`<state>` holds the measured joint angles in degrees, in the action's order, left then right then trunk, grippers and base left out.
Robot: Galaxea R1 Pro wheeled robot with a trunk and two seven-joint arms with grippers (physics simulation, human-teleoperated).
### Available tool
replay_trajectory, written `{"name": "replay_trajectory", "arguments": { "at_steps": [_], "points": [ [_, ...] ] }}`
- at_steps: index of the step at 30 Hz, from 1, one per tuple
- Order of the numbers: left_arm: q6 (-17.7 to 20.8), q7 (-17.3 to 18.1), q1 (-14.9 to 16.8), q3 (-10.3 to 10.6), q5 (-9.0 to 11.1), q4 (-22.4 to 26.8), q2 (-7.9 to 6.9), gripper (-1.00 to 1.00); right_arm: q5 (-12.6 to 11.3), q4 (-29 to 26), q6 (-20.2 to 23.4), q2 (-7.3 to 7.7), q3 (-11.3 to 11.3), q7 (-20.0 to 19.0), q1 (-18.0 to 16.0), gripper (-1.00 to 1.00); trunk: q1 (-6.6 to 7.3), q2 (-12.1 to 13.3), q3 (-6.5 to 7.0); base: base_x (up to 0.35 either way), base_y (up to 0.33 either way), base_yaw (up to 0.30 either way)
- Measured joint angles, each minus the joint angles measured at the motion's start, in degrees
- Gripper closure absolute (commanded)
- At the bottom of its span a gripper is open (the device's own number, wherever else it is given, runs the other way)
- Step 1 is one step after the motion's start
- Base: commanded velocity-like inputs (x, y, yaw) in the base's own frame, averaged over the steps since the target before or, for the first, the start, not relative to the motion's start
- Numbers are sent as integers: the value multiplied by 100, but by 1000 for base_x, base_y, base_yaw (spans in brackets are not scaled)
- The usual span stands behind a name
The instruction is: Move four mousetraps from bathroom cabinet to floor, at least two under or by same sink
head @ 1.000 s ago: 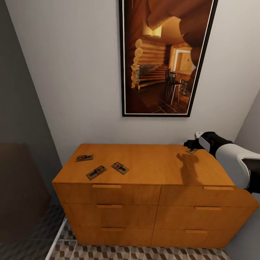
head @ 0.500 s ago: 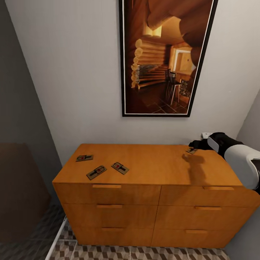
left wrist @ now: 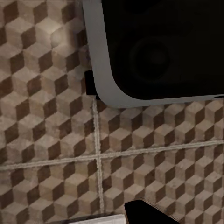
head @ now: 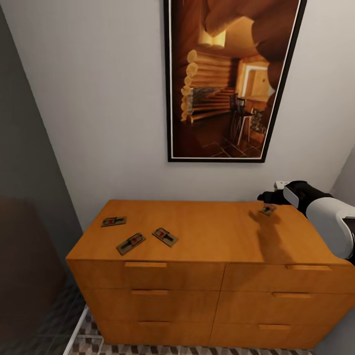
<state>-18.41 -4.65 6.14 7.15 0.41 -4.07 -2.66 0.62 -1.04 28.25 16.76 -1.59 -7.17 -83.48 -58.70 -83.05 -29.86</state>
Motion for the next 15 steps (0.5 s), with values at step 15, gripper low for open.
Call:
{"name": "replay_trajectory", "arguments": {
  "at_steps": [15],
  "points": [
    [14, 0, 0, 2, 0, -4, 0, -100, 0, 7, 19, 0, 0, 32, 0, -100, -3, 0, 0, 74, 7, 0]
  ]
}}
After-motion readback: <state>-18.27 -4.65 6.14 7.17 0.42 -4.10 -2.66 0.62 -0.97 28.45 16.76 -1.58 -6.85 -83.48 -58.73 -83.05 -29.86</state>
